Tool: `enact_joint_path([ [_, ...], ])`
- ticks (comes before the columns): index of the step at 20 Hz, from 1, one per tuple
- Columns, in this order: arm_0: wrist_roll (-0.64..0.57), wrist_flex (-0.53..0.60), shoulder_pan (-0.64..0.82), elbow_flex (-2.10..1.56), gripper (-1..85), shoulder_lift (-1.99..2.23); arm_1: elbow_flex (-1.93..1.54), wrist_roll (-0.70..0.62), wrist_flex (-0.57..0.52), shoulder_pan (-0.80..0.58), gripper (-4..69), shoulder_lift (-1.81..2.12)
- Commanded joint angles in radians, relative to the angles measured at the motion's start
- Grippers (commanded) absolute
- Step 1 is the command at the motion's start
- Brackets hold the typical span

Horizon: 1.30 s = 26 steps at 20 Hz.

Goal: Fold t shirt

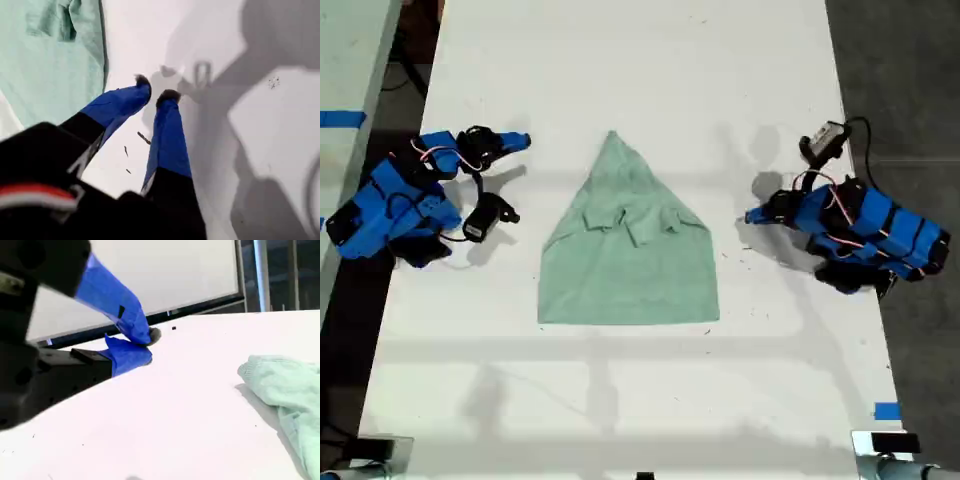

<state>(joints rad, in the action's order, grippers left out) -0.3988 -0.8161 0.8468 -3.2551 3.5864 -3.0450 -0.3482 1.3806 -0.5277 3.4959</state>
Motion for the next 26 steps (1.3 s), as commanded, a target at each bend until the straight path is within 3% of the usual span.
enact_joint_path([
  [1, -0.023, 0.031, -0.048, -0.040, -0.3, 0.011, -0.017, 0.008, -0.009, -0.003, 0.6, 0.009],
  [4, -0.023, 0.031, -0.049, -0.040, -0.3, 0.011, -0.017, 0.008, -0.009, -0.005, 2.4, 0.009],
  [7, -0.023, 0.031, -0.049, -0.040, -0.3, 0.011, -0.017, 0.008, -0.009, -0.005, 10.2, 0.009],
  [8, -0.021, 0.031, -0.049, -0.040, -0.3, 0.011, -0.017, 0.006, -0.009, -0.005, 0.7, 0.009],
  [11, -0.012, 0.026, -0.043, -0.040, 8.2, 0.011, -0.017, 0.006, -0.009, -0.005, 0.6, 0.009],
  [12, -0.029, 0.048, -0.066, -0.040, -0.2, 0.012, -0.017, 0.006, -0.009, -0.005, 0.6, 0.009],
  [14, -0.025, 0.078, -0.137, 0.014, -0.3, 0.002, -0.017, 0.006, -0.009, -0.006, 0.6, 0.009],
  [15, 0.018, 0.011, -0.183, 0.114, -0.3, -0.063, -0.017, 0.000, -0.014, -0.011, 0.6, 0.009],
  [17, 0.146, -0.058, -0.370, 0.348, -0.3, -0.353, -0.017, 0.000, -0.014, -0.015, 0.6, 0.009],
  [21, 0.423, -0.055, -0.762, 0.730, -0.3, -1.094, -0.003, -0.002, -0.012, 0.009, 0.6, 0.009],
  [24, 0.448, -0.066, -0.811, 0.879, -0.3, -1.321, 0.021, -0.051, -0.048, 0.087, 1.6, 0.005],
  [26, 0.420, -0.063, -0.741, 0.810, -0.3, -1.229, 0.106, 0.049, -0.060, 0.225, 1.9, -0.055],
])
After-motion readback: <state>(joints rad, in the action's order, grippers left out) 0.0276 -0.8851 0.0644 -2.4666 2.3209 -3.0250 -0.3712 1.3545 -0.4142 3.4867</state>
